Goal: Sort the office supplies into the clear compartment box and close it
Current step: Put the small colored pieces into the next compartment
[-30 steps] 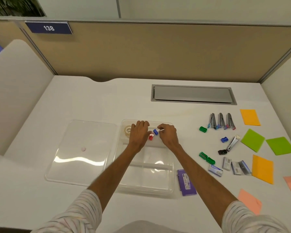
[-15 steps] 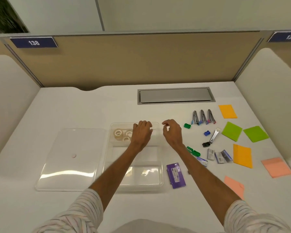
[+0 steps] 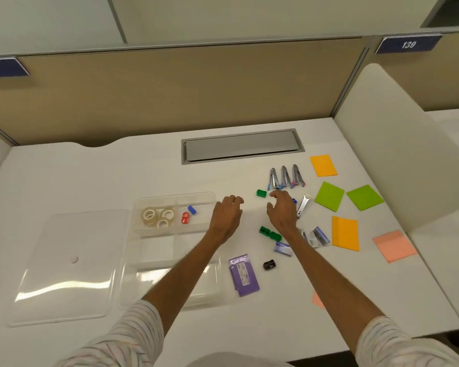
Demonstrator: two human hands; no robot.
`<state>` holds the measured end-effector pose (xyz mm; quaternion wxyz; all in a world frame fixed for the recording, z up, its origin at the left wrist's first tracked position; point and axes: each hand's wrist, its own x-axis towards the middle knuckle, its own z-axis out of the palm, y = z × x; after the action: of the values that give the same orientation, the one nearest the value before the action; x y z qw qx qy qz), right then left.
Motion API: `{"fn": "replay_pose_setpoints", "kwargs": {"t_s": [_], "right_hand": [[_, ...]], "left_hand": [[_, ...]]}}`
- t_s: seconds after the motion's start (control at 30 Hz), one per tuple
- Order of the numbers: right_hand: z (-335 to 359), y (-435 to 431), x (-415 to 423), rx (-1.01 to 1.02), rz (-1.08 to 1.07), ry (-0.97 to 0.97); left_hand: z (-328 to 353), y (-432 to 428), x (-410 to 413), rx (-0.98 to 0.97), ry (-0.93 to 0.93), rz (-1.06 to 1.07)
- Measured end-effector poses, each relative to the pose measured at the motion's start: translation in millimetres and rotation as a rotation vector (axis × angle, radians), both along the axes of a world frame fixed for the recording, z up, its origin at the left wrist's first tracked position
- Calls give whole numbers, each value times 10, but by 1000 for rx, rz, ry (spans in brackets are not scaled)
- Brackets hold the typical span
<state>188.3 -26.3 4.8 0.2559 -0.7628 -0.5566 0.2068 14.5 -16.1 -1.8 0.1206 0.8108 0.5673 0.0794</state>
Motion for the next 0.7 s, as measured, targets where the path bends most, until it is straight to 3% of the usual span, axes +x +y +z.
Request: {"fn": "replay_pose_setpoints", "kwargs": {"t_s": [0.43,0.7], "right_hand": [[-284,229,744,-162,12,-370],[-425,300,805,-188,-23,-423]], "left_hand": [[-177,473,758,-152,-27,20],[-259,656,928,-147,86,-12]]}}
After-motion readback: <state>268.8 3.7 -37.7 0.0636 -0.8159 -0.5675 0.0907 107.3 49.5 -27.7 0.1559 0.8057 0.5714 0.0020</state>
